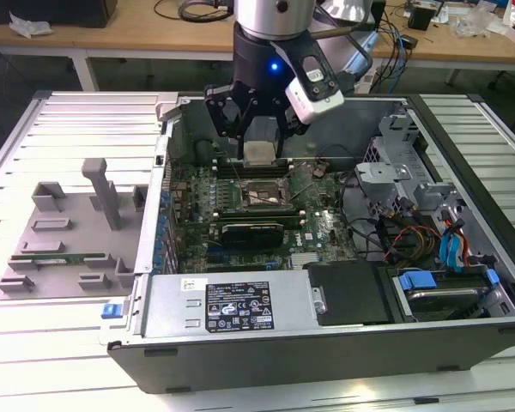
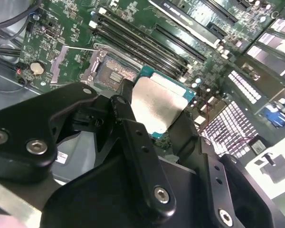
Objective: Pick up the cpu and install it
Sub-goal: 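Pick up the cpu and move it towards the insertion slot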
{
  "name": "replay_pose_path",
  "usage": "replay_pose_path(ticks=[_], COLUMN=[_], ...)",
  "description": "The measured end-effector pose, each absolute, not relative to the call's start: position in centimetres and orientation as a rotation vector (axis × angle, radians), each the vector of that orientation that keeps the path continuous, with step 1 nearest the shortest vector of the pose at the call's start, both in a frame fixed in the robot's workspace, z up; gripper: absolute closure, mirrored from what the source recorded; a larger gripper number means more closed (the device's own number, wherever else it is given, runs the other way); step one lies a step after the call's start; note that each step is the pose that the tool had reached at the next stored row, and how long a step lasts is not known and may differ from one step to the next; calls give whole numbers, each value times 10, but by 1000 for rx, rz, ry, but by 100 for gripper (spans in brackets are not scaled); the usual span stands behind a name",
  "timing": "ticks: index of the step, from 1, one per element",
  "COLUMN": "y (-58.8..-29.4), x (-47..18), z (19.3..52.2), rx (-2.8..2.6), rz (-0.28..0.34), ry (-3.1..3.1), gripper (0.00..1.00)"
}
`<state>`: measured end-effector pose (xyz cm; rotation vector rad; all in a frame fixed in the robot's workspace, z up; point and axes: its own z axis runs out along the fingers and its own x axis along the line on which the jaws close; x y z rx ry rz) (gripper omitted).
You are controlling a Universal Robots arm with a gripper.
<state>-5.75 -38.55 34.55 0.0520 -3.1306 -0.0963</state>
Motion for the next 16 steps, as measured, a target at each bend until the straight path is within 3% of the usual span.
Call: replay_pose_path(ticks=[16], y=[-354], x=[-48], z=[321], rx=[48], rz=[-65], ry=[-3129], gripper=[45])
